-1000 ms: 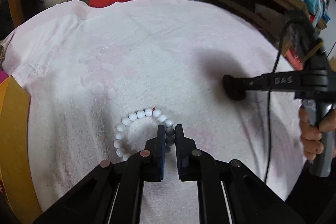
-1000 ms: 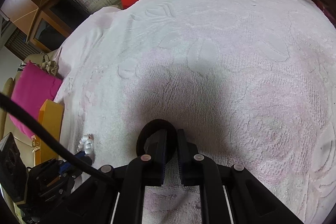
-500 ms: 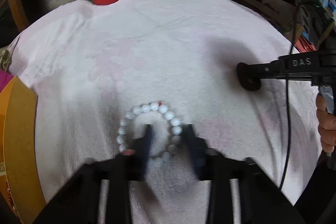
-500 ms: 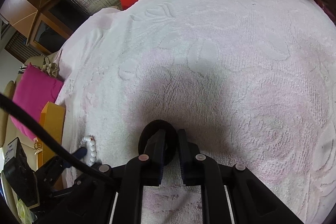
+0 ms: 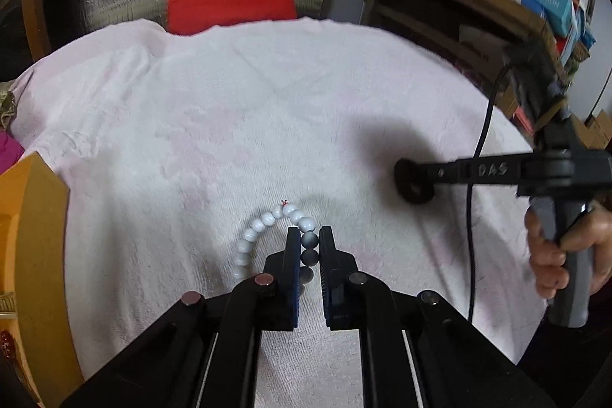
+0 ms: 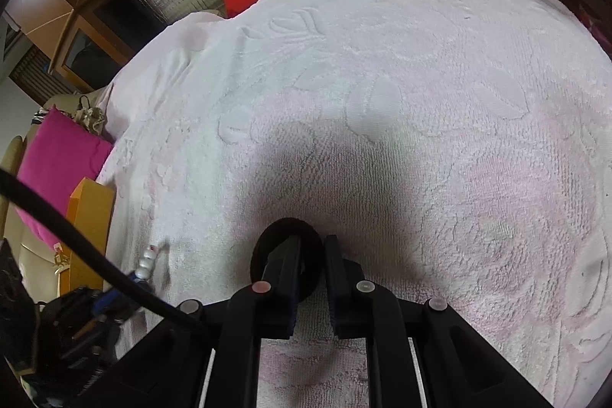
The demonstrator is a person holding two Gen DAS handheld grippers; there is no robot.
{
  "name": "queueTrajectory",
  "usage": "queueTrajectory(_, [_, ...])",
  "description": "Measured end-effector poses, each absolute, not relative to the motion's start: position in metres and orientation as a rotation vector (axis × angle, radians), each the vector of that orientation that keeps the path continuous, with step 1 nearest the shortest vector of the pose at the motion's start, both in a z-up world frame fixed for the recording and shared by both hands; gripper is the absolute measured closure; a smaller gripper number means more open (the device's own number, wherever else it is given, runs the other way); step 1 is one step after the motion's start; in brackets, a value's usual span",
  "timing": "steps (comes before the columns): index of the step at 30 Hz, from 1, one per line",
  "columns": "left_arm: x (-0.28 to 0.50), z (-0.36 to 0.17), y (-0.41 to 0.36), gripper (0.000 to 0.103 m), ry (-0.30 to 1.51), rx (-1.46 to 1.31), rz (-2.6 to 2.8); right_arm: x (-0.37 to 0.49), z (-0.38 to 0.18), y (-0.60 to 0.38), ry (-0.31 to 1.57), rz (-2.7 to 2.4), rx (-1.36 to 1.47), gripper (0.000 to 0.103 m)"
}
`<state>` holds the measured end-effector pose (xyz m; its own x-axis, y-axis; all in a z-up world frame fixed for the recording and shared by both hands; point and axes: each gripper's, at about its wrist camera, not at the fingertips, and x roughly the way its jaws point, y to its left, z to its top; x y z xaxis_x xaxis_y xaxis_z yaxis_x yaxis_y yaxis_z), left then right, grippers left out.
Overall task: Organize jewelry
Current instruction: 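Carry the white bracelet and hair tie into the orange box and open both tools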
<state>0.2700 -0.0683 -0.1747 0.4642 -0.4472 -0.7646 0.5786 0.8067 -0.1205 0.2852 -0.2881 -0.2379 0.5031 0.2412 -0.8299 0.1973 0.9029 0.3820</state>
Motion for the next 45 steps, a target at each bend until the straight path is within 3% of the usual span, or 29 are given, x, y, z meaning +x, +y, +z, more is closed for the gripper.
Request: queueTrajectory(45, [0.188, -0.102, 0.024, 0.093, 0.634, -0.055, -0.434, 0.259, -0.175, -0.192, 0.788, 0.246, 0.437, 0.091])
